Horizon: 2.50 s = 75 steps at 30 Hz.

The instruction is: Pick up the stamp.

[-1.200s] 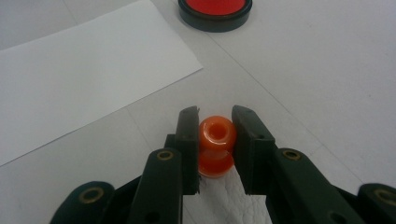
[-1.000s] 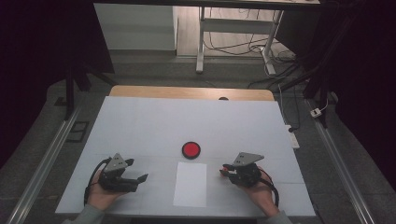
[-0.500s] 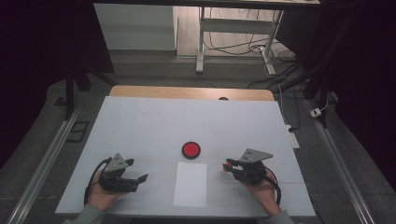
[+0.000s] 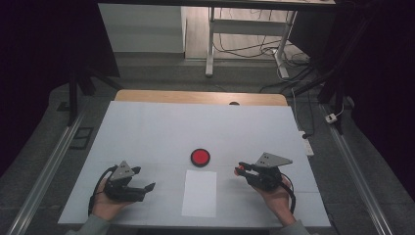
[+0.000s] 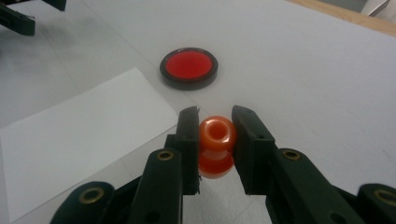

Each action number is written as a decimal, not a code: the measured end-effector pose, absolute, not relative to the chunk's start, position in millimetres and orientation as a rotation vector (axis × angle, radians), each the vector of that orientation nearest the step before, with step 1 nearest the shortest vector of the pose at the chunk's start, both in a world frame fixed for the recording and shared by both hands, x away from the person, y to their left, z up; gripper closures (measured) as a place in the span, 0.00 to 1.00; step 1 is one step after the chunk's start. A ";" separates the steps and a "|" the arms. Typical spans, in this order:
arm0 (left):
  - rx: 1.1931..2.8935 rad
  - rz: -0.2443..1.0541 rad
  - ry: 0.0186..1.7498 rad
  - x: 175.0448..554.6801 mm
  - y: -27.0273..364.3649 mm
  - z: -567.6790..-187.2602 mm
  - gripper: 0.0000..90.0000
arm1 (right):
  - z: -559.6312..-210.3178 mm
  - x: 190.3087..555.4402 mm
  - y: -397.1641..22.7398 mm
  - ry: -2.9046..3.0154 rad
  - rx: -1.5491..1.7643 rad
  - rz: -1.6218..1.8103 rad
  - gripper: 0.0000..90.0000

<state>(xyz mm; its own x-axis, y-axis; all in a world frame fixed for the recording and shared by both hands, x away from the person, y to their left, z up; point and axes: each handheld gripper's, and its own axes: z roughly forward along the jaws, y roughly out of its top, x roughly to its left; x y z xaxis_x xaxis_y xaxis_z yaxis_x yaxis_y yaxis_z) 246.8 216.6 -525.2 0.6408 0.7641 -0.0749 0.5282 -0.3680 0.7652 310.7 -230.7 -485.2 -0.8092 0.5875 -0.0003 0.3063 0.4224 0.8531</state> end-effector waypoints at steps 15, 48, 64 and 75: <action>2.052 0.360 1.017 248.8 217.5 -527.5 0.19 | -478.2 314.2 -228.3 2.334 0.794 1.414 0.80; 2.039 0.355 1.022 249.9 218.7 -525.8 0.19 | -446.9 320.2 -190.4 2.300 0.738 1.506 0.80; 2.041 0.363 1.007 247.9 218.5 -524.7 0.19 | -459.5 322.1 -158.4 2.381 0.672 1.522 0.80; 2.047 0.364 1.005 248.2 217.6 -525.3 0.19 | -460.2 322.5 -156.9 2.389 0.658 1.538 0.80</action>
<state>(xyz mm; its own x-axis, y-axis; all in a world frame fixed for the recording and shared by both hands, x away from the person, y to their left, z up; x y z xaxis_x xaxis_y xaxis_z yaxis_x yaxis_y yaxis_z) 248.2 217.6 -525.3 0.6416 0.7620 -0.0877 0.5288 -0.3566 0.7702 322.5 -156.9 -460.2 -0.8742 0.4828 0.0524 0.2475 0.3499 0.9035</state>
